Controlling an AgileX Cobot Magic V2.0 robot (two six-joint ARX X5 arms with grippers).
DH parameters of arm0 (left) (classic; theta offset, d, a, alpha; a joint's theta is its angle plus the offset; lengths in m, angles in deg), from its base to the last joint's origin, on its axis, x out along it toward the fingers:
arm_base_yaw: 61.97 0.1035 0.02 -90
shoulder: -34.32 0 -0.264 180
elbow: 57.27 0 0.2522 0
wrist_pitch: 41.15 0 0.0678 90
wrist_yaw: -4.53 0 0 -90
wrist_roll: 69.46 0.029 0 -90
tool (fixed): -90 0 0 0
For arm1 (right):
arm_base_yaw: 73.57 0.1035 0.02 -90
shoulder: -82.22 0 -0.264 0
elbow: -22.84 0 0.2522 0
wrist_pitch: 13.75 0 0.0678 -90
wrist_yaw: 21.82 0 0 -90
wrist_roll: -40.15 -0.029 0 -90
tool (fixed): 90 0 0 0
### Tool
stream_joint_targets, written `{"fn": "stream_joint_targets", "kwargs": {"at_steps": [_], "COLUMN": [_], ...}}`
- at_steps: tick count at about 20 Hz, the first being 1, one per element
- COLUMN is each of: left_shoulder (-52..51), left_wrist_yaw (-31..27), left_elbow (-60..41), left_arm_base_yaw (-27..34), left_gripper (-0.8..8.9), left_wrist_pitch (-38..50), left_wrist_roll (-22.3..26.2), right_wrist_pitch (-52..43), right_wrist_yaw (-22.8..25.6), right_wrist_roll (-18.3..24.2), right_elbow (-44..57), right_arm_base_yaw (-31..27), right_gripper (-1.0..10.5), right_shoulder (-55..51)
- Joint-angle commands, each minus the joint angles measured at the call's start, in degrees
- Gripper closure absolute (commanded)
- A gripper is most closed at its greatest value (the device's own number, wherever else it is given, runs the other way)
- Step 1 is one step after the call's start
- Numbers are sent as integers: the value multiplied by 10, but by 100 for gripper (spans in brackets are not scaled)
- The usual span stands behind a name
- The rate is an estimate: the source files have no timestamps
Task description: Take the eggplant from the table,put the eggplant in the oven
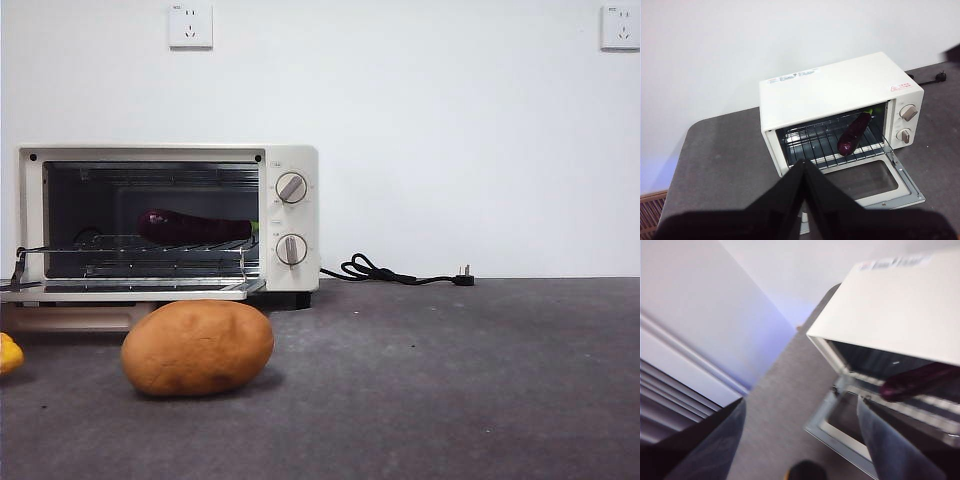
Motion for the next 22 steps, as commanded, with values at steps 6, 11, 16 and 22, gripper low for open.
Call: {"fn": "stream_joint_targets", "kwargs": {"at_steps": [6, 11, 16, 22], "left_shoulder": [11, 21, 30, 35], "left_wrist_yaw": [-1, -1, -1, -2], "left_elbow": [-1, -1, -1, -1], "left_arm_base_yaw": [-1, -1, -1, -1], "left_gripper": [819, 819, 819, 819], "left_wrist_pitch": [7, 9, 9, 9], "left_wrist_roll": [6, 3, 0, 0], "right_wrist_pitch": [174, 274, 353, 406], "right_wrist_yaw": [50, 95, 102, 74], "right_wrist_roll": [182, 224, 239, 245], "right_elbow": [-2, -2, -2, -2], "right_arm_base_yaw": [1, 1, 1, 2], "right_gripper": [569, 570, 572, 814], "right_shoulder": [-100, -146, -178, -199]}}
